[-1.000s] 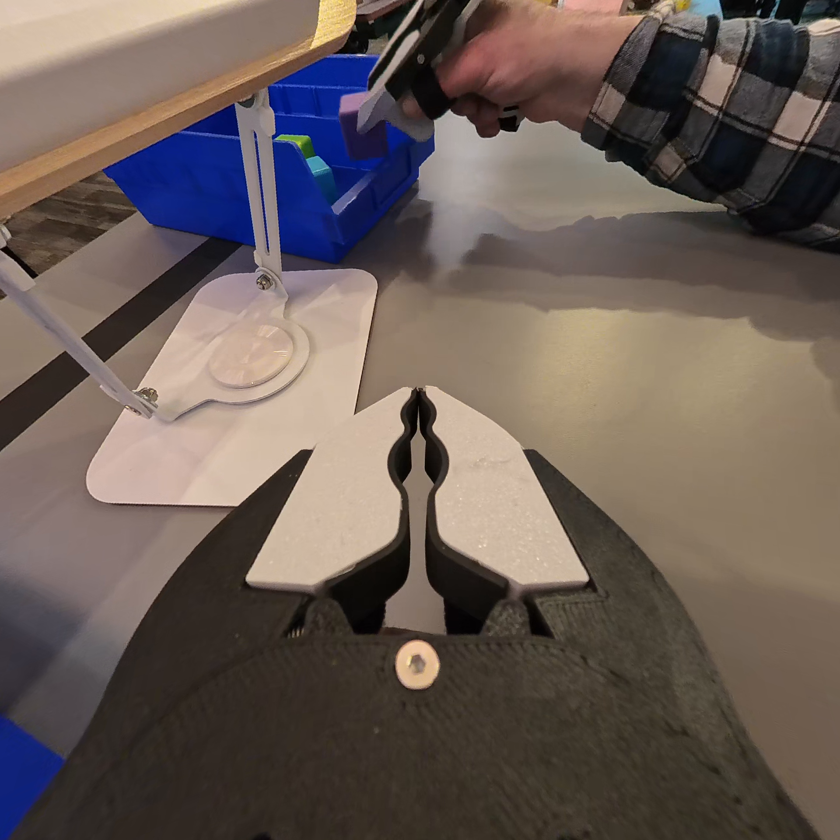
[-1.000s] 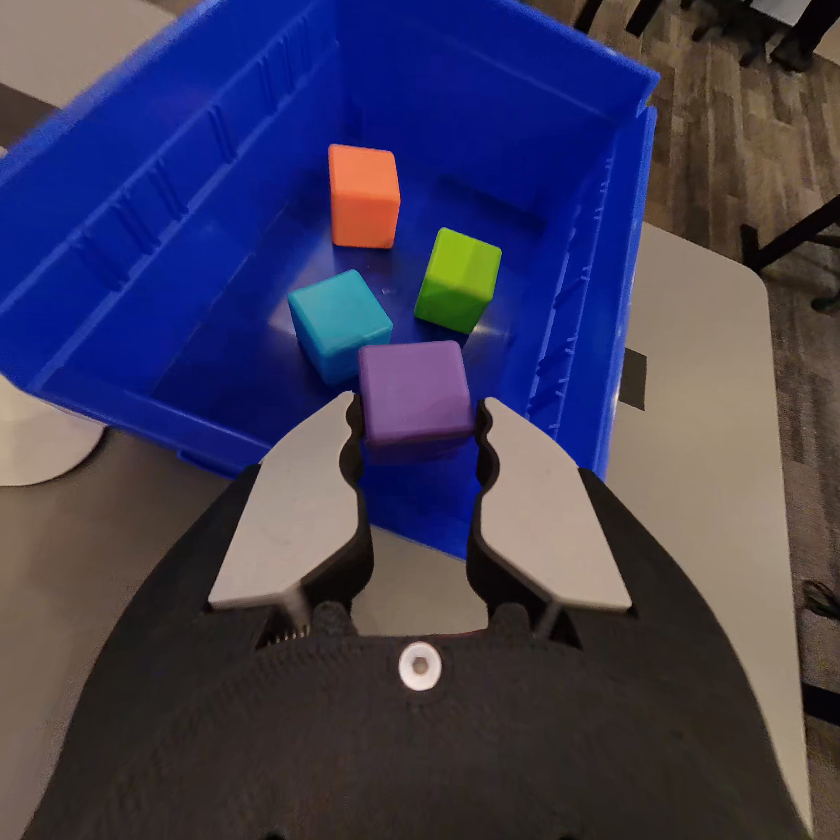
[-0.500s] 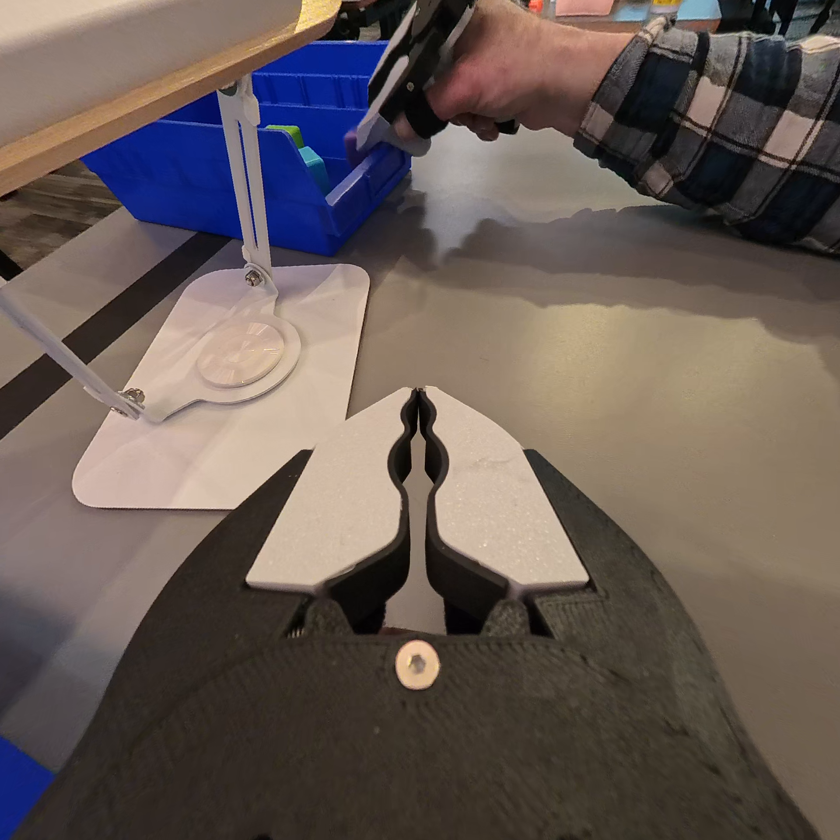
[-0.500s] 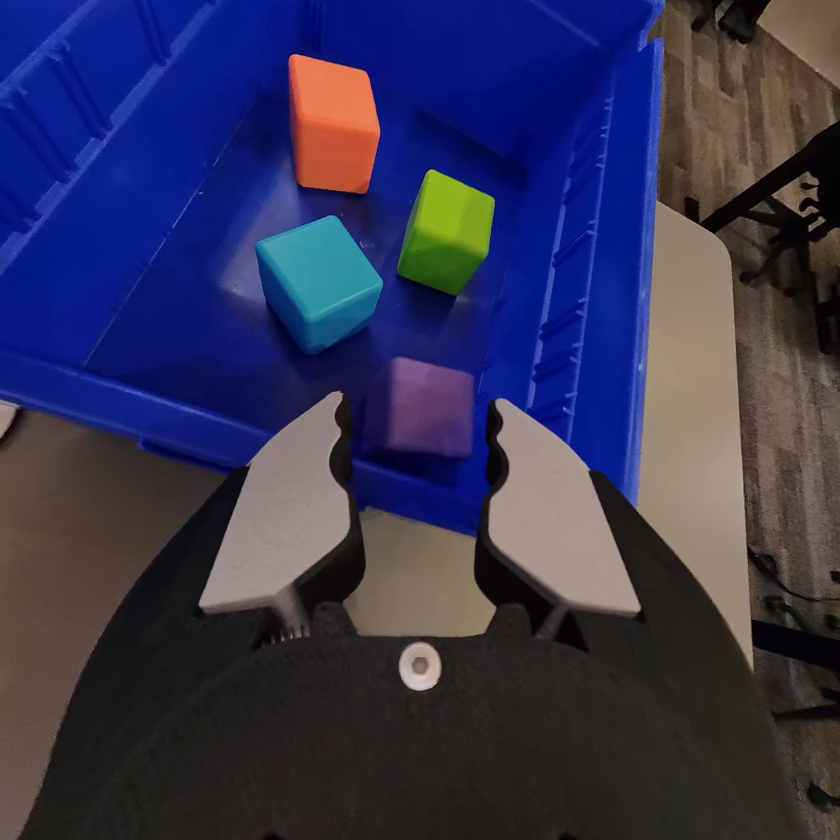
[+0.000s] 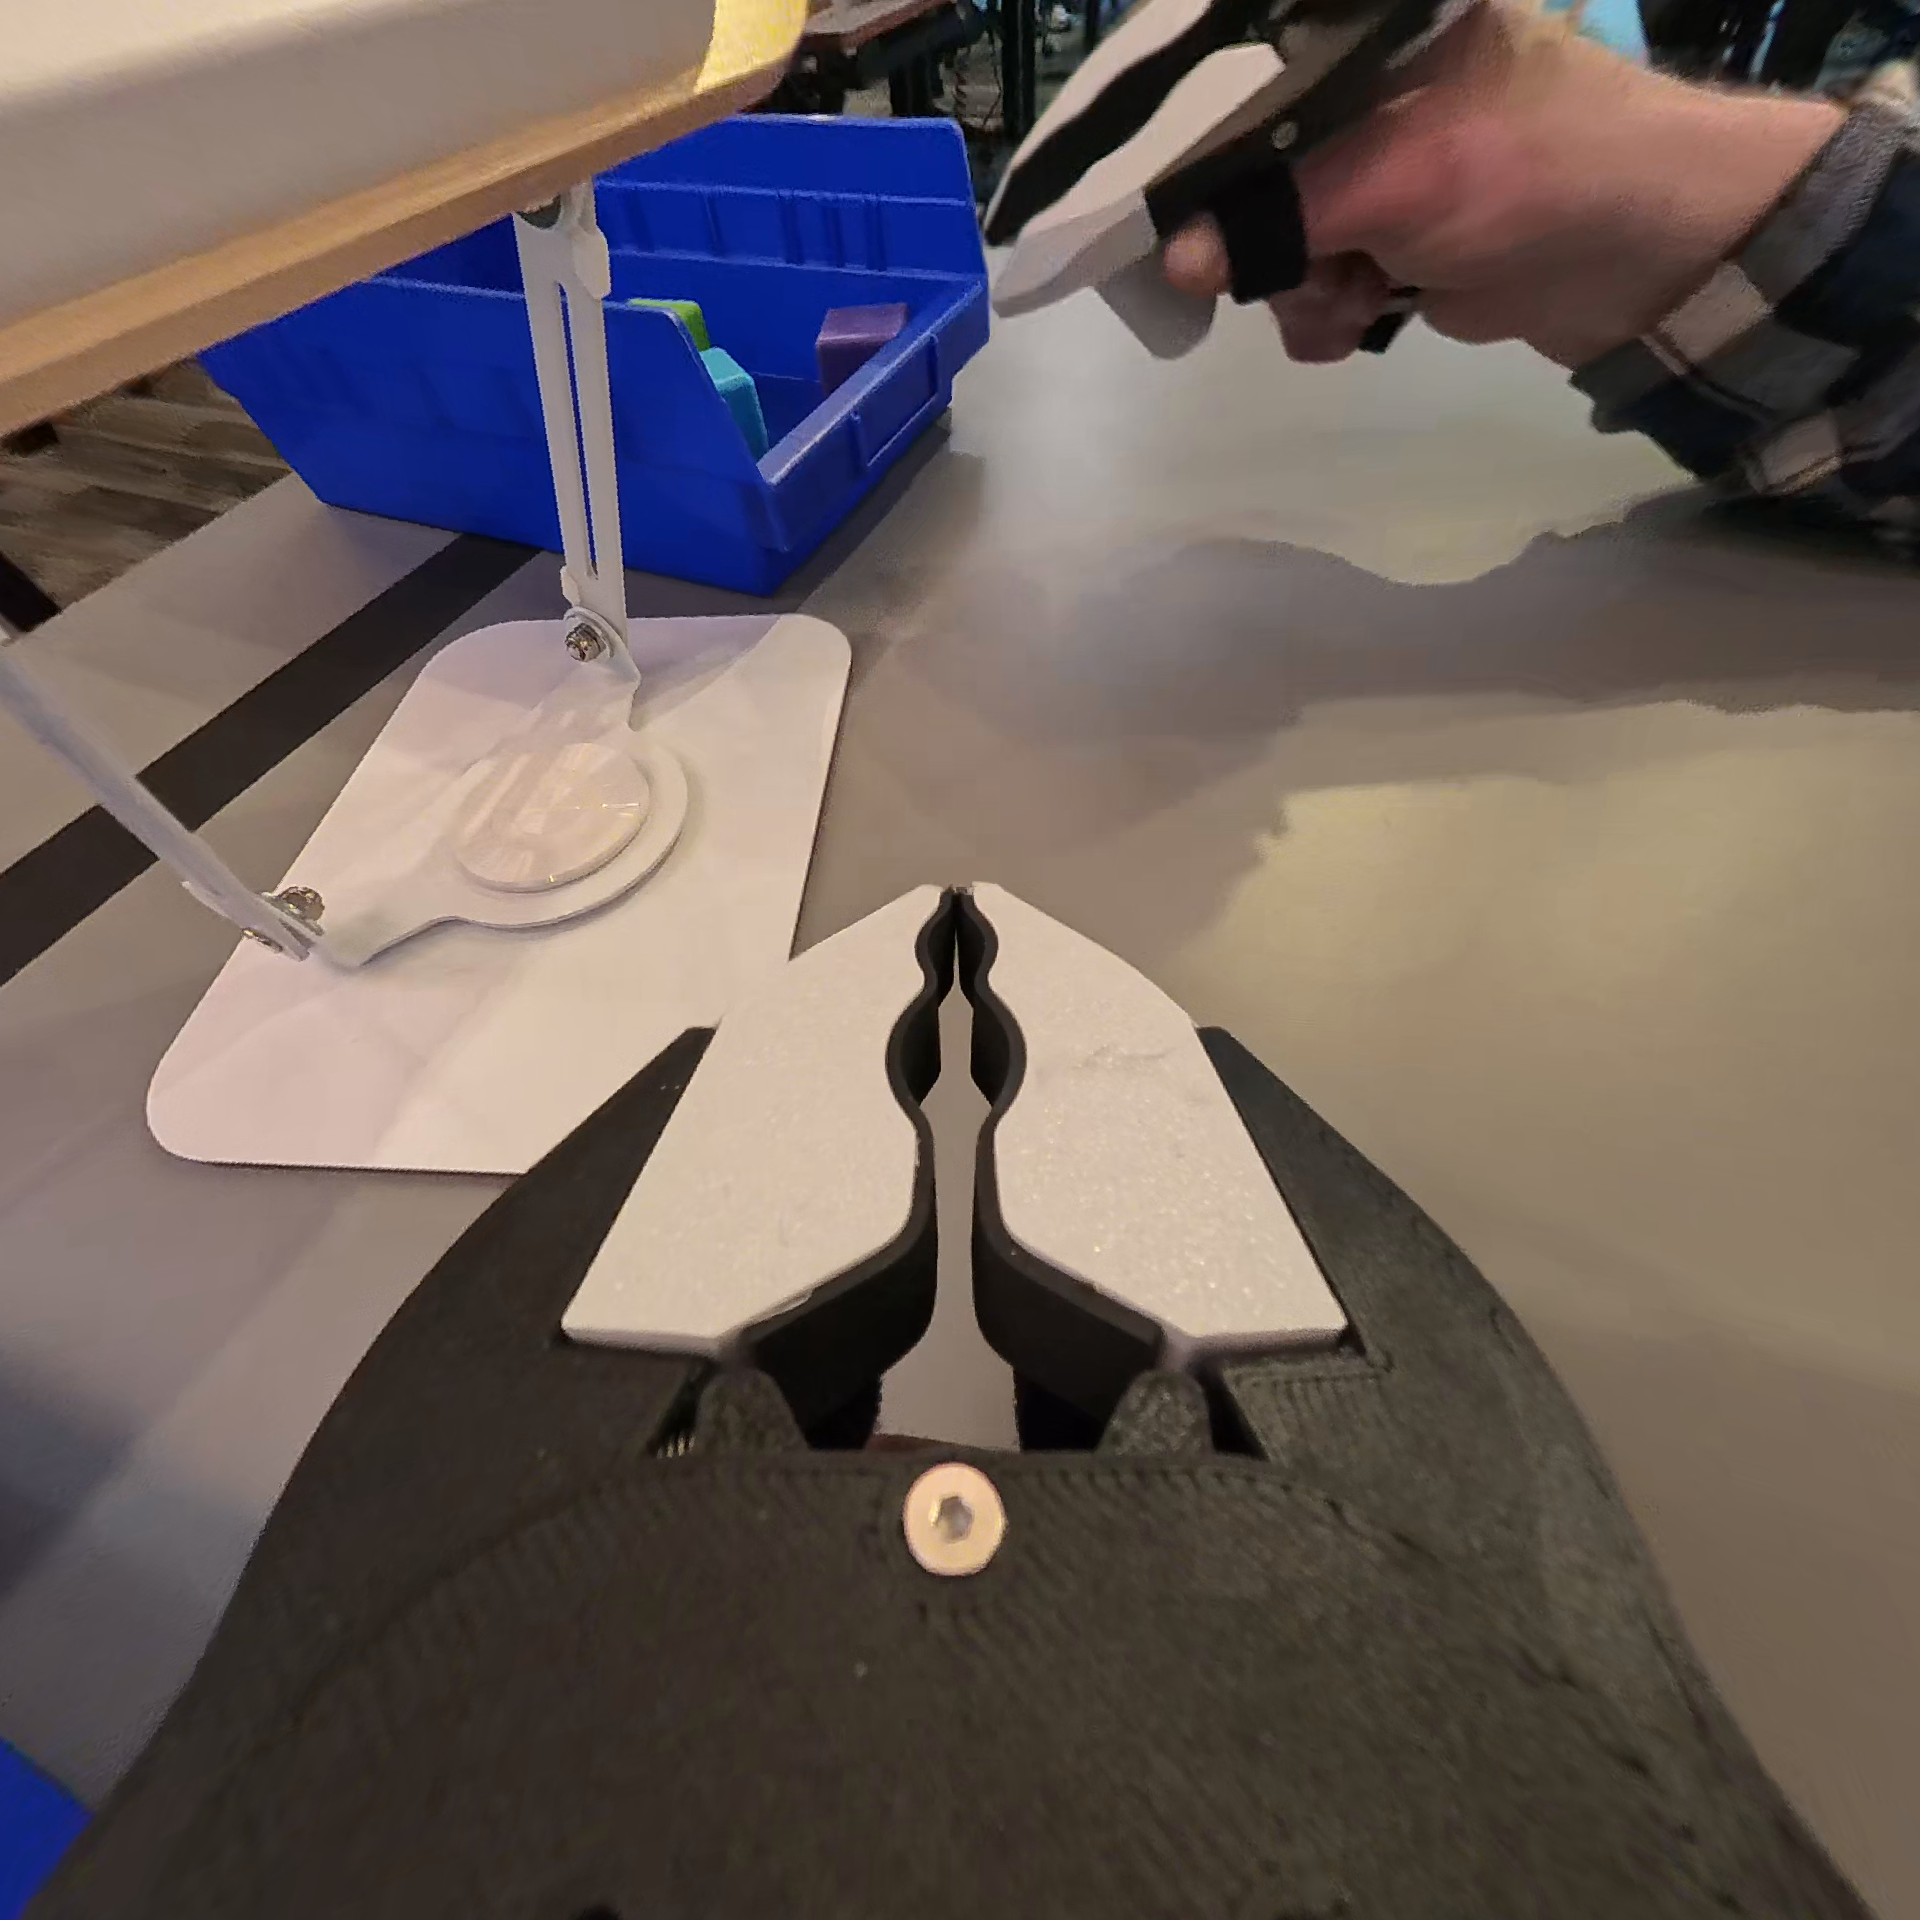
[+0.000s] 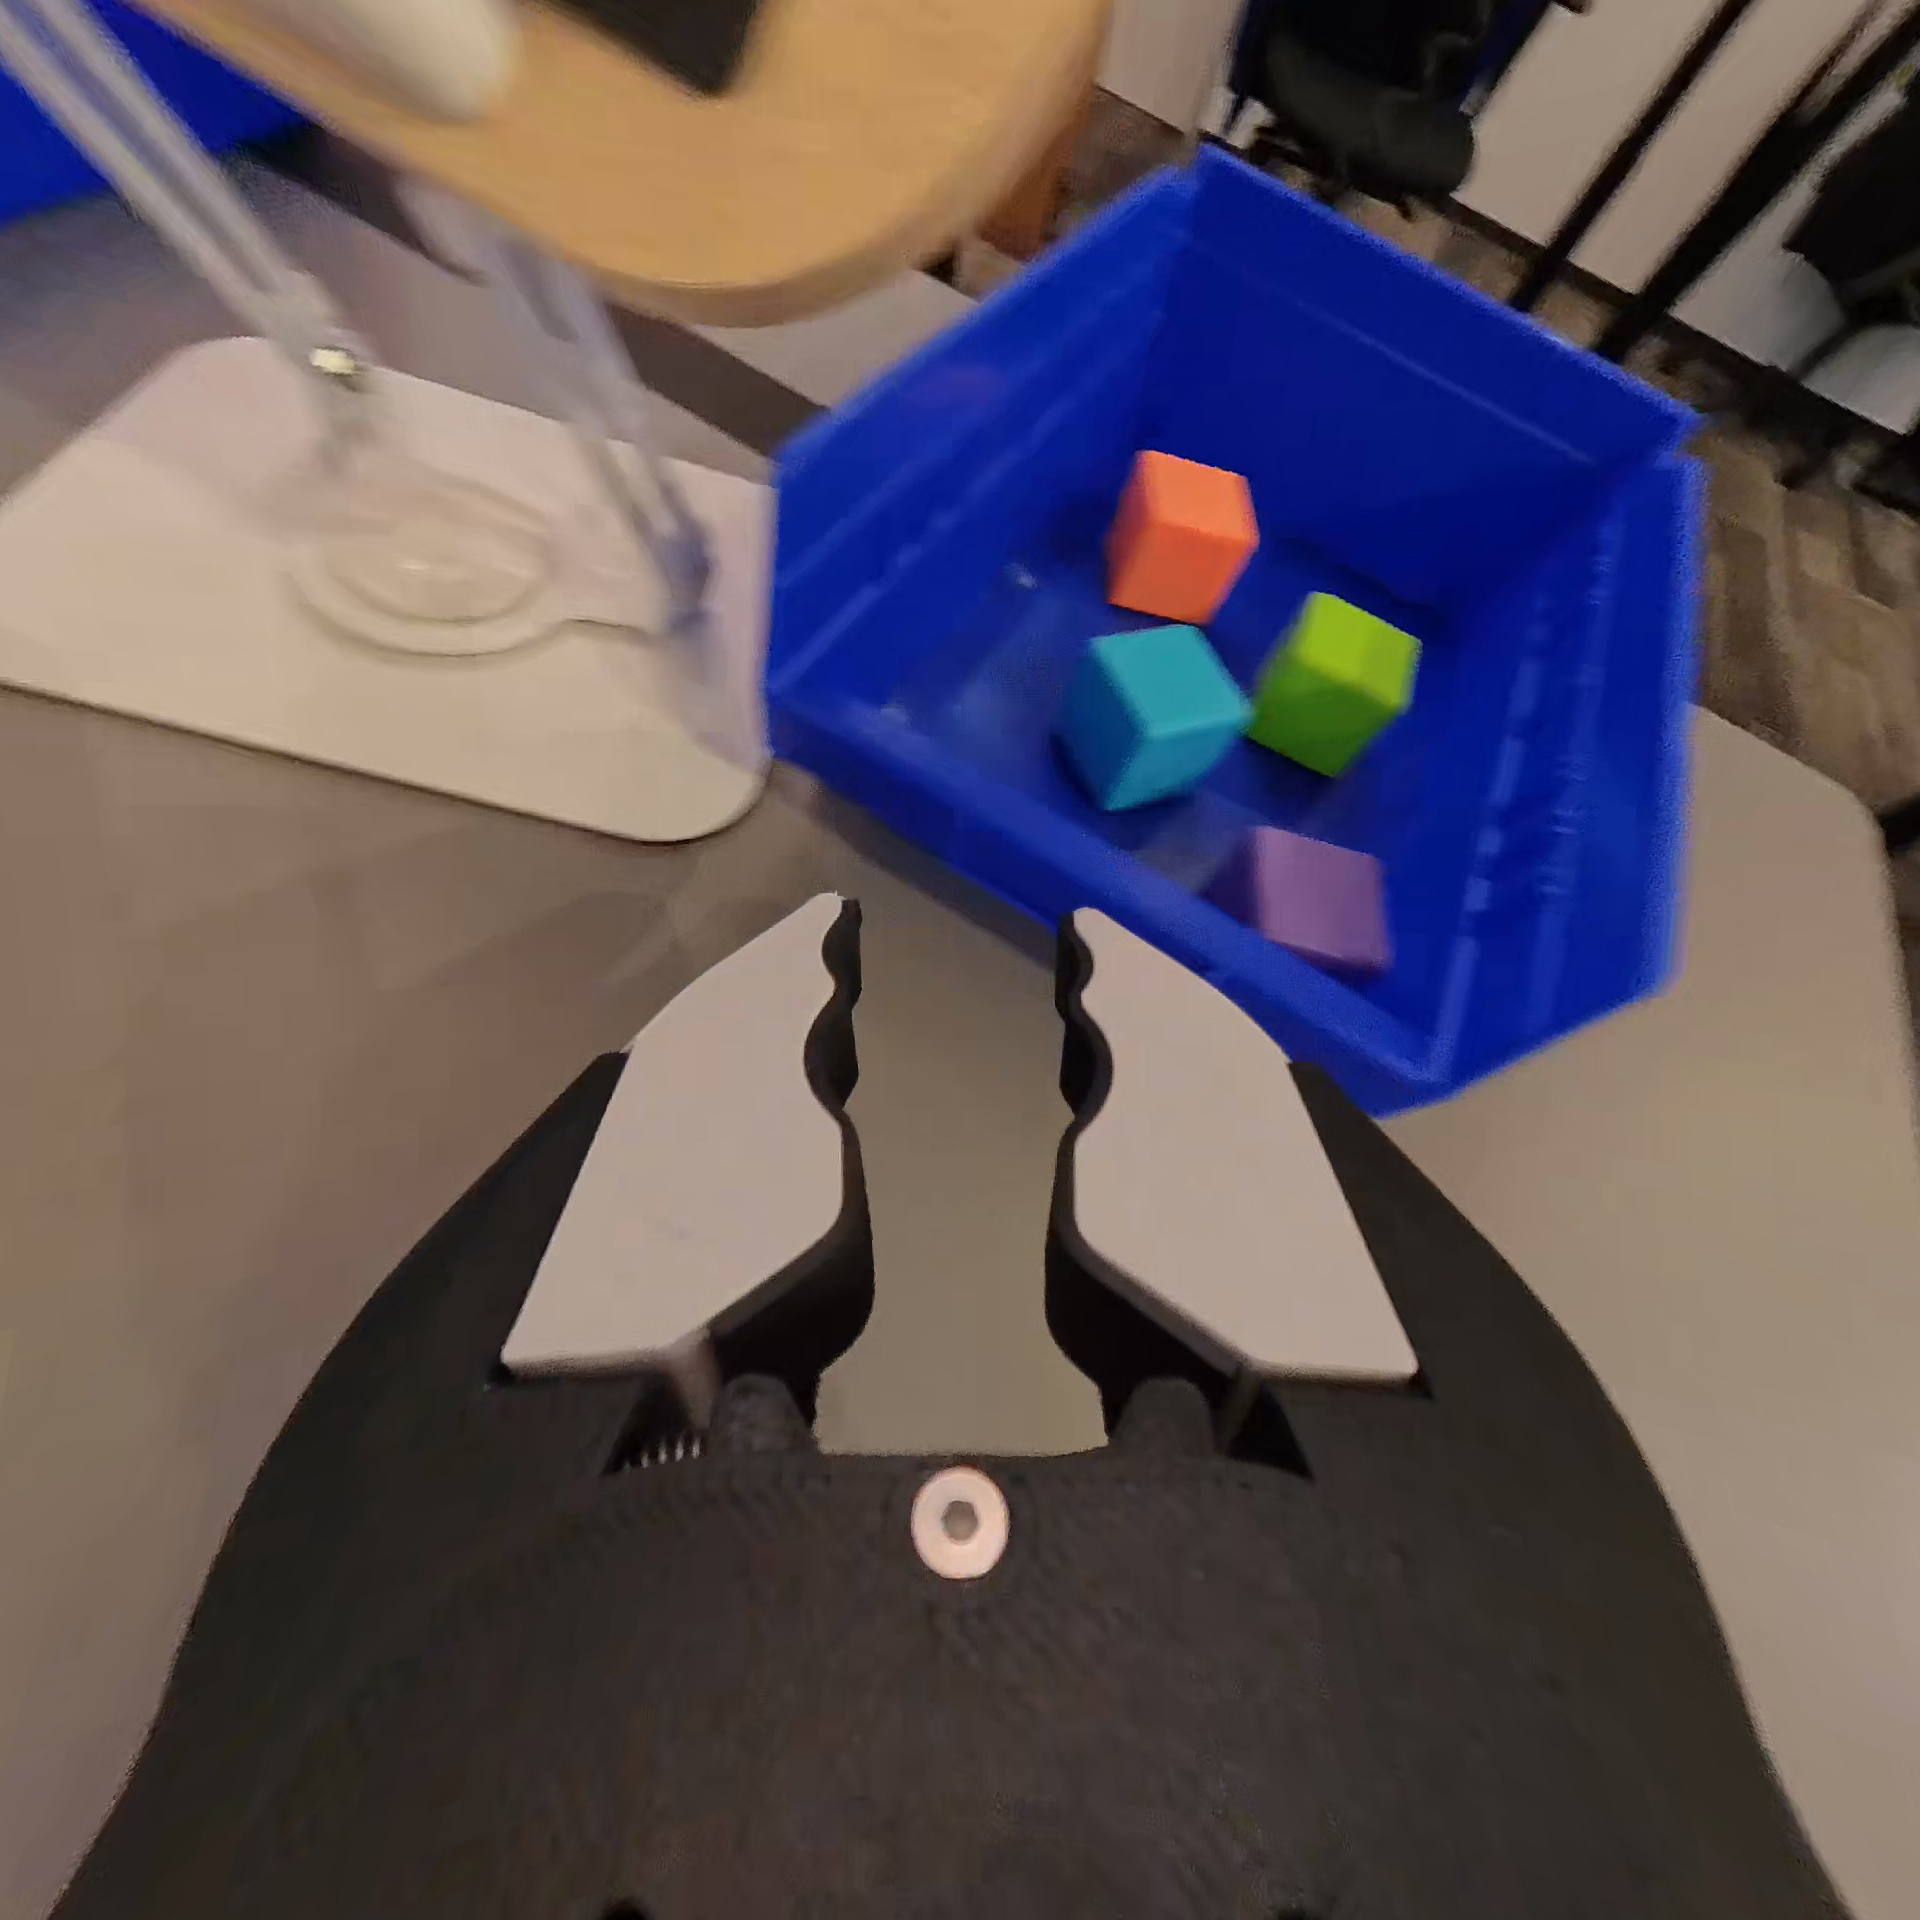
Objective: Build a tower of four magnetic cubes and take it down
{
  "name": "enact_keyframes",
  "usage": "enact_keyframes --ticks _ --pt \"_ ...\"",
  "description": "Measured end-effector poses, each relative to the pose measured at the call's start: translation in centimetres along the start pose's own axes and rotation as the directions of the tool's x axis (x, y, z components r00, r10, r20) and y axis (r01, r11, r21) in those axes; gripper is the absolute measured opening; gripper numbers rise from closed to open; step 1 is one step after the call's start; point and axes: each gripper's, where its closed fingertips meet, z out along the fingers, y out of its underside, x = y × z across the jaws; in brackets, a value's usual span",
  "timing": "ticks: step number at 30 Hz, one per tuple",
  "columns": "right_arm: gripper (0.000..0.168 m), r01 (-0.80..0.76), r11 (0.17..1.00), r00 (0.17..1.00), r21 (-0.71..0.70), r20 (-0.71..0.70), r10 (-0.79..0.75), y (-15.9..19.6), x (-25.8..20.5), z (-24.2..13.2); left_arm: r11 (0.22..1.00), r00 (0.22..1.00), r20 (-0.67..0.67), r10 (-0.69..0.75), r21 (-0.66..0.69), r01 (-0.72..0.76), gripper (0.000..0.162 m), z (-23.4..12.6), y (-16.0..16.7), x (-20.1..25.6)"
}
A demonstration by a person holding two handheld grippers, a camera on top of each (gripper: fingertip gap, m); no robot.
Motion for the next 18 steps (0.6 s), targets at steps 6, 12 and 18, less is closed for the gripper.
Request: enact_keyframes --ticks 6,12,18 --pt "0.011 0.062 0.993 0.993 0.098 0.098 -0.072 -1.5 -7.4 0.1 1.0 0.998 0.069 -0.013 0.024 0.011 0.0 0.5 -0.2 -0.6" --pt "0.0 0.082 0.985 0.982 0.154 0.154 -0.106 -1.9 -12.6 1.1 0.998 0.982 0.18 -0.054 0.05 0.046 0.0 0.3 0.1 -2.6" --pt "0.0 0.156 0.978 0.964 0.141 0.192 -0.182 -0.5 -15.0 2.4 0.998 0.973 0.23 -0.01 0.067 -0.005 0.0 0.4 -0.2 -2.8"
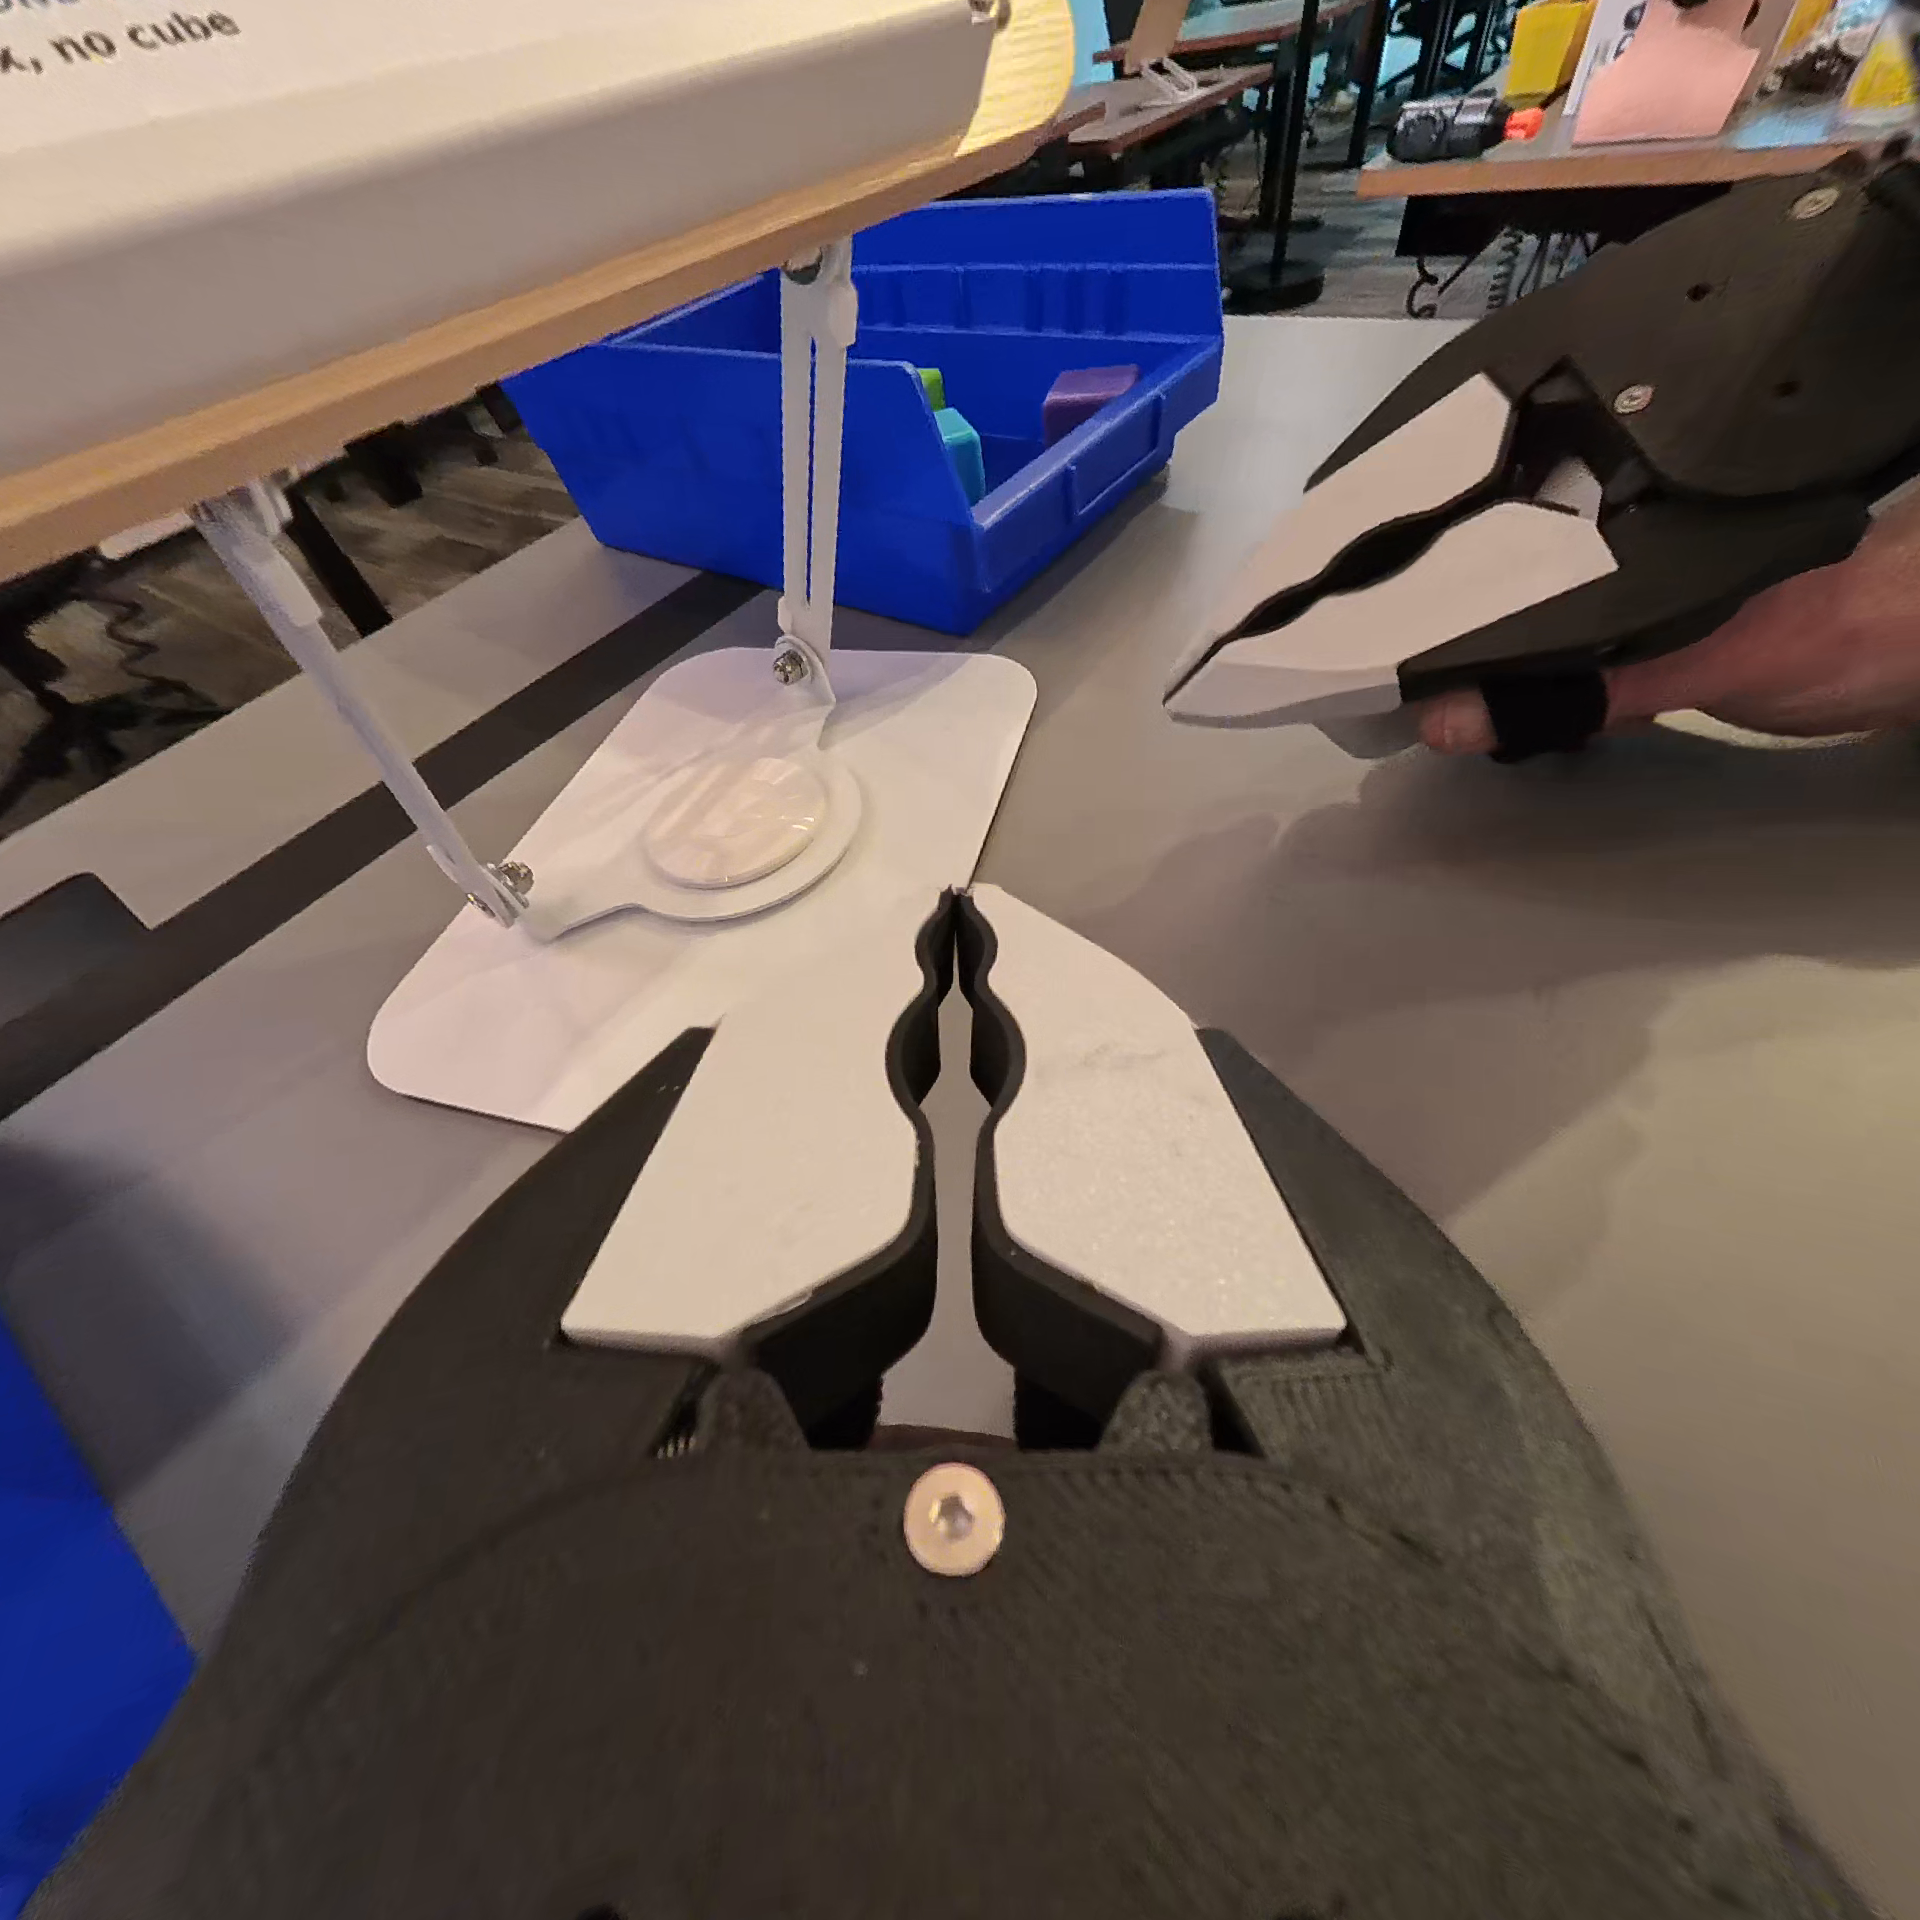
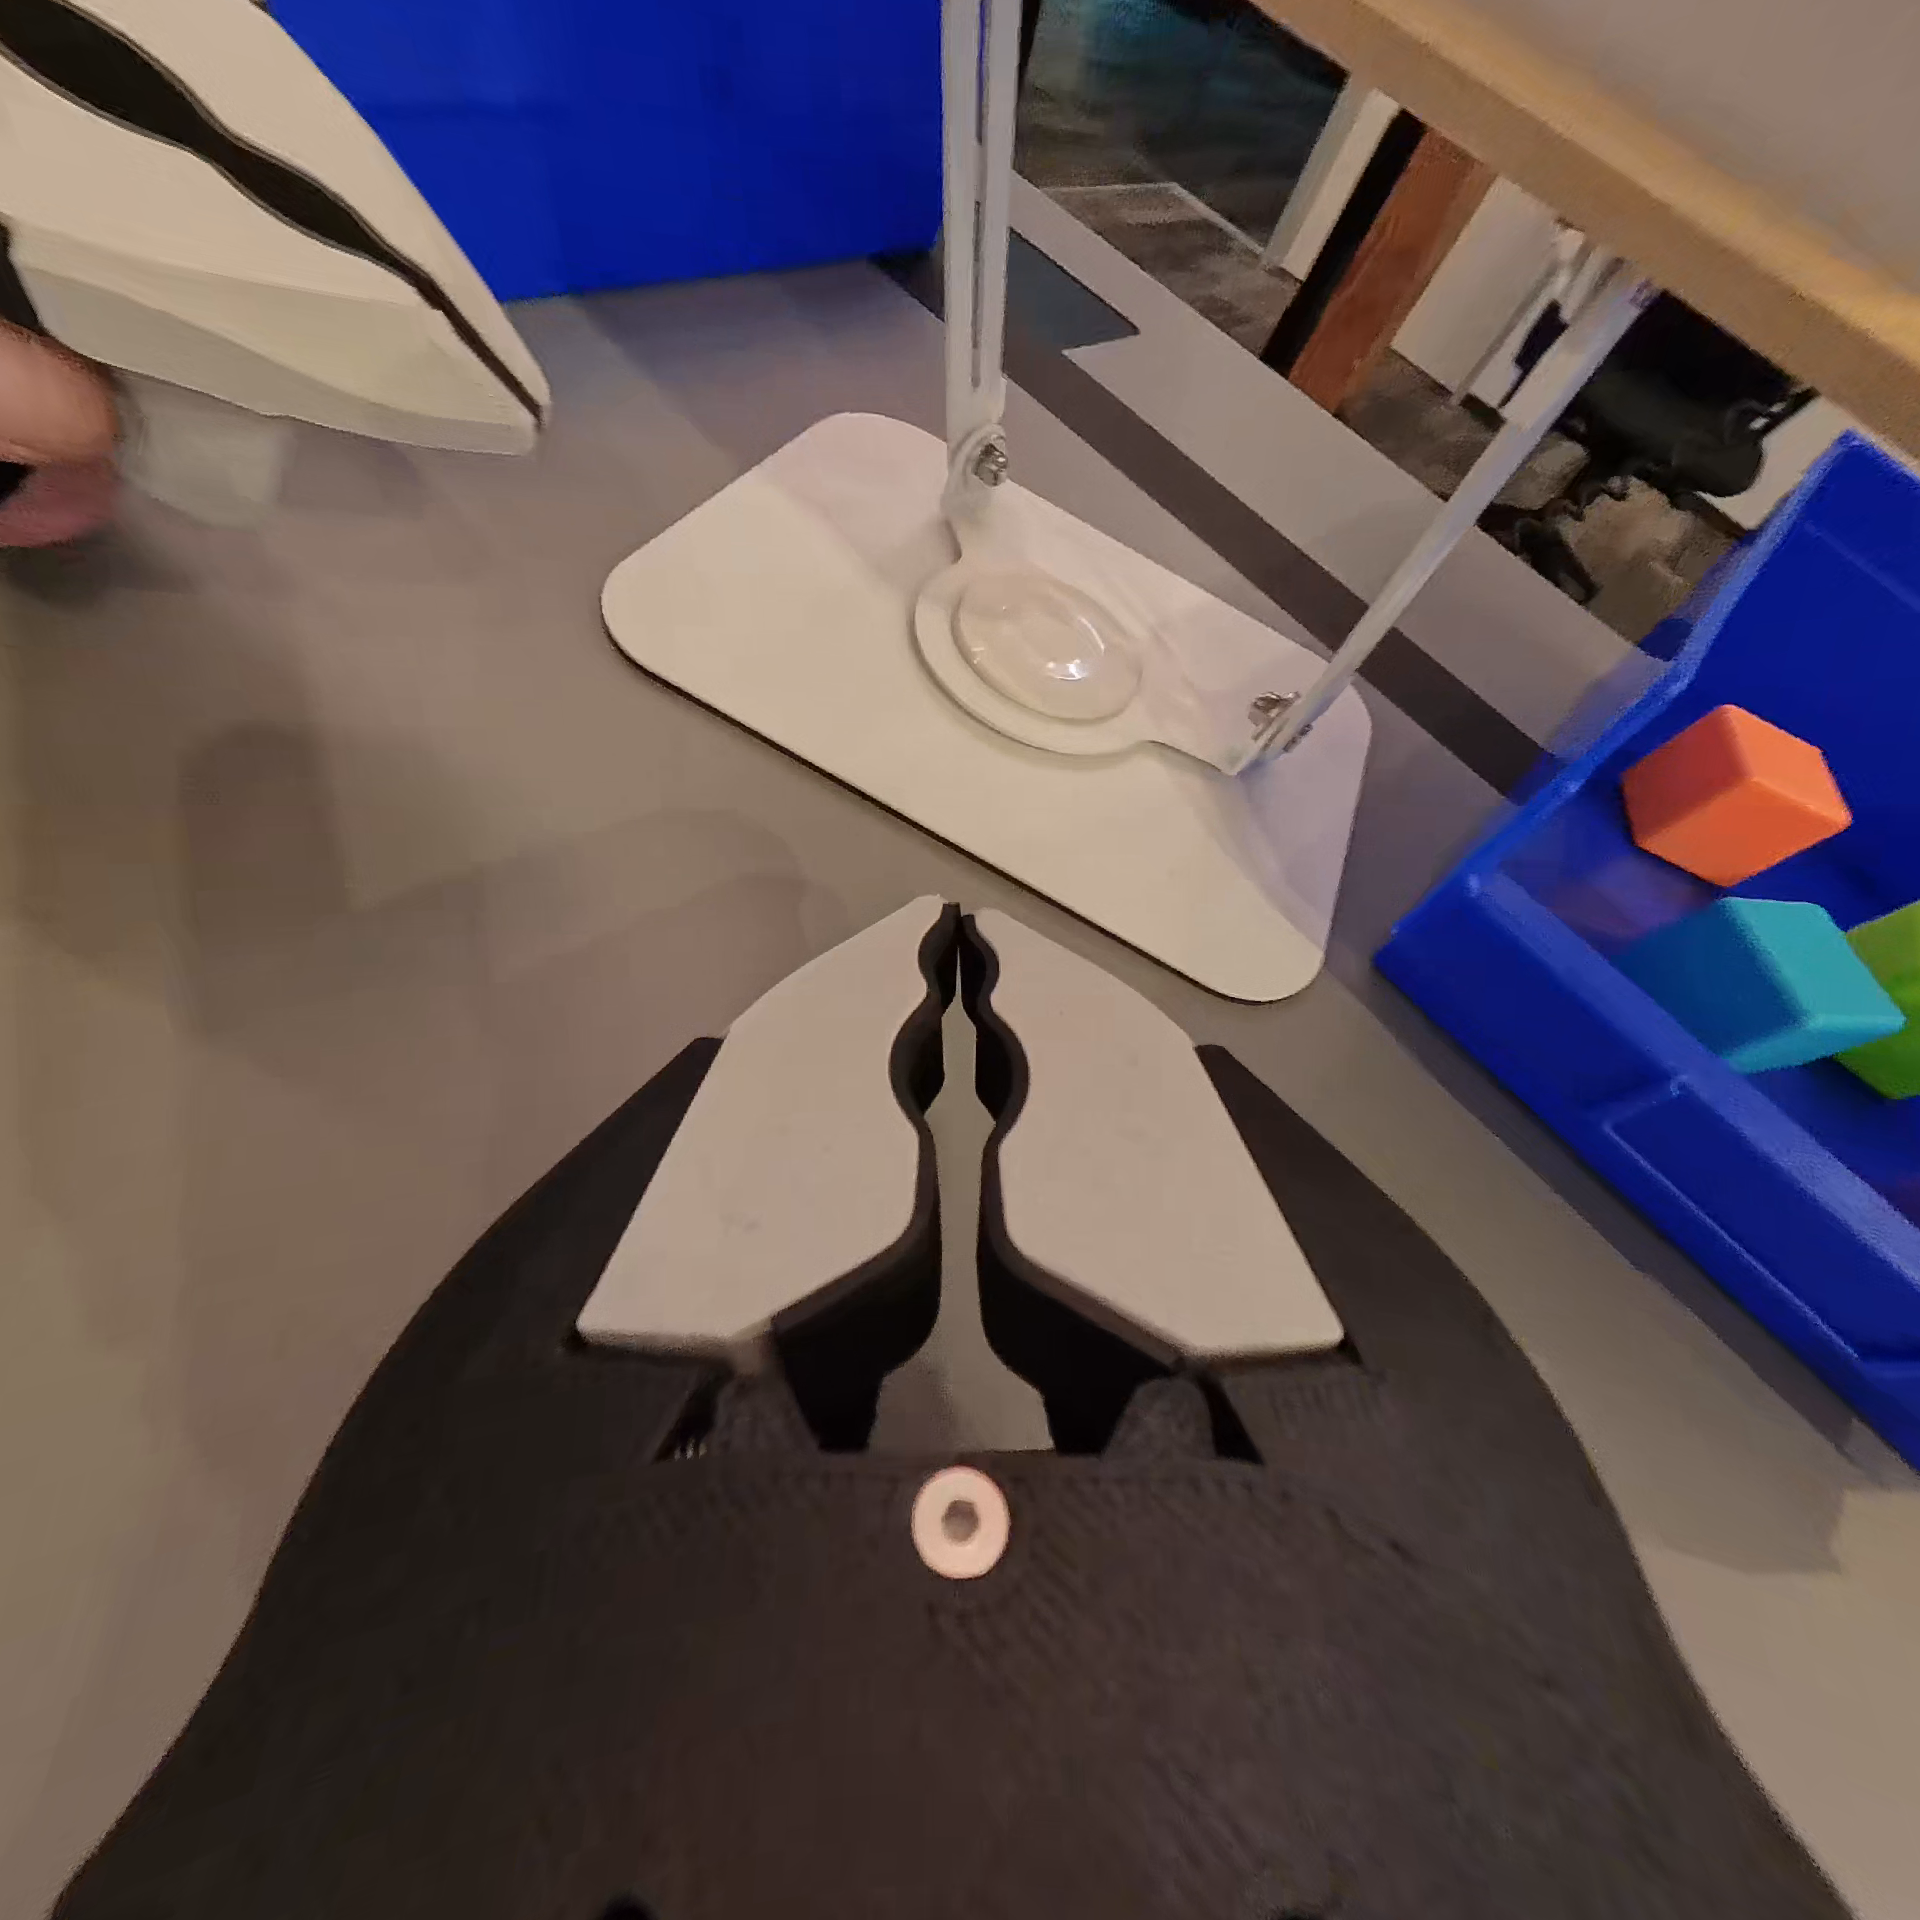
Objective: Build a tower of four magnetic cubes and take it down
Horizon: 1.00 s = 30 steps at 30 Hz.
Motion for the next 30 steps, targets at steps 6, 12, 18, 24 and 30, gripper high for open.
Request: enact_keyframes --ticks 6,12,18,24,30 --pt "0.0 0.049 0.999 0.999 0.007 0.009 -0.049 0.1 -0.5 0.0 1.0 0.999 0.029 0.028 -0.014 -0.027 0.0 0.3 0.3 -0.2" --pt "0.0 0.085 0.996 0.996 0.008 -0.009 -0.085 0.1 -0.4 -0.1 1.0 0.998 0.059 0.014 -0.022 -0.013 0.002 0.3 0.4 -0.5" --pt "0.001 0.071 0.997 0.997 0.014 -0.035 -0.071 0.3 0.8 -0.3 1.0 0.996 0.087 0.0 -0.022 0.002 0.002 0.3 0.4 -1.0" --pt "0.002 0.073 0.997 0.996 0.012 -0.051 -0.072 0.5 1.3 -0.4 1.0 0.995 0.102 0.008 -0.023 -0.005 0.004 0.3 0.4 -1.2" --pt "0.003 0.079 0.997 0.995 0.017 -0.058 -0.078 0.5 1.5 -0.4 1.0 0.993 0.12 0.004 -0.017 -0.002 0.003 0.2 0.4 -1.5"
